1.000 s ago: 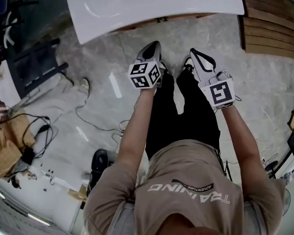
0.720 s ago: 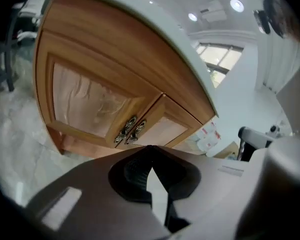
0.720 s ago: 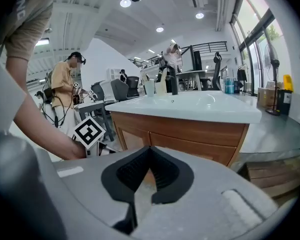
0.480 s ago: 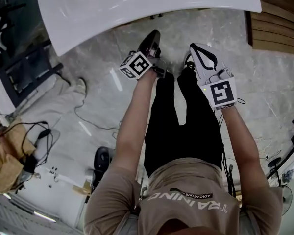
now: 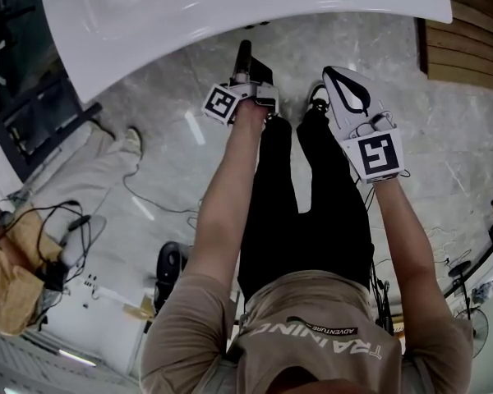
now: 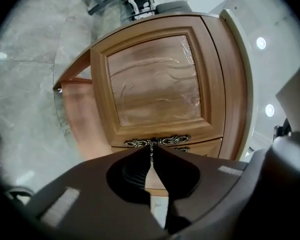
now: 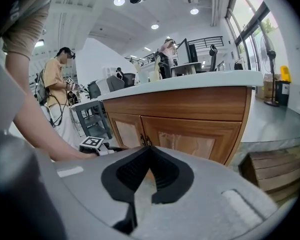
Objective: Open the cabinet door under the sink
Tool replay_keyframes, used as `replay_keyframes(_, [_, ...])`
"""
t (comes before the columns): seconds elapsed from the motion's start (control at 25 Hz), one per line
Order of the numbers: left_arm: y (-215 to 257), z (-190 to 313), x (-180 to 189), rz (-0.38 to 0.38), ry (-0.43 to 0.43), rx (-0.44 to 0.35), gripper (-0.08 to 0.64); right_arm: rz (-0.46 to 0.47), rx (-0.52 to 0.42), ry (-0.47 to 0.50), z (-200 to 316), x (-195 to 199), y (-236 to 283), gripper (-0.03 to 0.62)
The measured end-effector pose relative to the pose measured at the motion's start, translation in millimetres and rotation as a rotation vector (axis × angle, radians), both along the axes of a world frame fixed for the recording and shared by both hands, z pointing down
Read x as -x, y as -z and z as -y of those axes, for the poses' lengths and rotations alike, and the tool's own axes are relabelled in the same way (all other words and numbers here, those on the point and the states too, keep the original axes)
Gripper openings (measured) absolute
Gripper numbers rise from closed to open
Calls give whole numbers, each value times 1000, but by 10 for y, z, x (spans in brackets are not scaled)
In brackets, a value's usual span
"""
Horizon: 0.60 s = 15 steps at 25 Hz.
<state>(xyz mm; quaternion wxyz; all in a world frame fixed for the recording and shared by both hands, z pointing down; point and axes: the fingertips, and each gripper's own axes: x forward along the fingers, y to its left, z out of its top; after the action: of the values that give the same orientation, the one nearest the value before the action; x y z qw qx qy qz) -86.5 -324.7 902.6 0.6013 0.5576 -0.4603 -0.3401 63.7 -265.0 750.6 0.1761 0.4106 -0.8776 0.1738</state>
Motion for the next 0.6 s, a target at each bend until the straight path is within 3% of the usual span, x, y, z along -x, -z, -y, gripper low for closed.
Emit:
replay_keyframes(0.2, [-71,39,81,-91,126,-9,75,-12,15,-9,-33,-69,-102,2])
replay_keyframes(0.44, [-105,109,71,-124,139,-25,135,-2,35,-32,46,-100,-124,2])
replay_keyframes(0.6, [-59,251,32,-176,166,-74,138,-43,9,12,74,-128,-145,2])
